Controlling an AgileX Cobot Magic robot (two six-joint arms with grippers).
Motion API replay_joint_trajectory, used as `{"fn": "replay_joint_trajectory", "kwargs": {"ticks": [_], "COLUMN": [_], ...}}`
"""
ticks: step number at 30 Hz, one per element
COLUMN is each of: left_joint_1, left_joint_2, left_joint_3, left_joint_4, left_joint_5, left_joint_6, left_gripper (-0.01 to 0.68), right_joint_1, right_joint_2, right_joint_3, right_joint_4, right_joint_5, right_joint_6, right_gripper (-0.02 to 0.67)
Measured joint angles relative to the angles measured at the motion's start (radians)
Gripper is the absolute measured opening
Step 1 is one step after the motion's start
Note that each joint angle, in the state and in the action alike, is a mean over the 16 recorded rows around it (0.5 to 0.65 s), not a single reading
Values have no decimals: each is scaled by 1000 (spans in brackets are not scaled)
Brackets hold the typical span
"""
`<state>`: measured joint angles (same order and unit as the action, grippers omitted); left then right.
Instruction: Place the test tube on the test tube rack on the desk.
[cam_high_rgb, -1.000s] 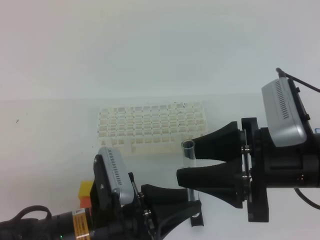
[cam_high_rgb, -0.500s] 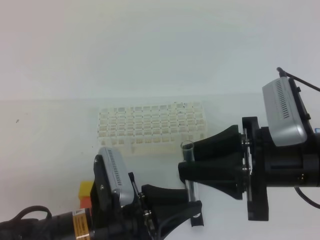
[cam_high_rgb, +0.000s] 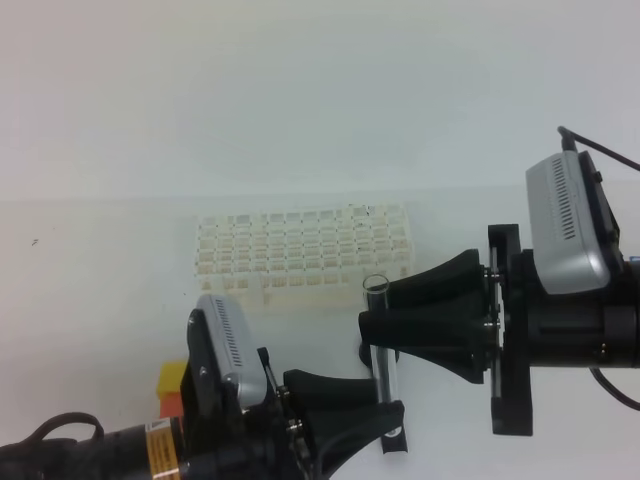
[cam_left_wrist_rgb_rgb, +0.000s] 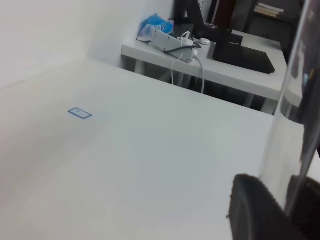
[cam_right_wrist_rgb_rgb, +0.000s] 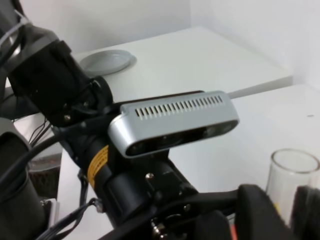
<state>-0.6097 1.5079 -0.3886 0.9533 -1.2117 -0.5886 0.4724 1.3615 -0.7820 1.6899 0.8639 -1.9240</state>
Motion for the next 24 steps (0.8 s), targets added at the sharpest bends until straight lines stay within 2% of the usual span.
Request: {"fn": "replay_joint_trajectory", "kwargs": {"ticks": [6, 18, 24], "left_joint_1": [0, -1, -3], "left_joint_2": [-2, -2, 0], "left_joint_3": [1, 2, 1], "left_joint_4": [-30, -45, -56], "left_joint_5": [-27, -29, -3], "left_joint_6": [-10, -42, -135], "left_gripper": [80, 82, 156], "right_joint_1": [0, 0, -1], "right_joint_2": [0, 0, 1], "right_joint_3": [-2, -4, -4], "right_joint_4": [10, 23, 34], "right_joint_5": [-8, -17, -26], "right_joint_6": [2, 8, 12], "right_gripper": [128, 128, 127]}}
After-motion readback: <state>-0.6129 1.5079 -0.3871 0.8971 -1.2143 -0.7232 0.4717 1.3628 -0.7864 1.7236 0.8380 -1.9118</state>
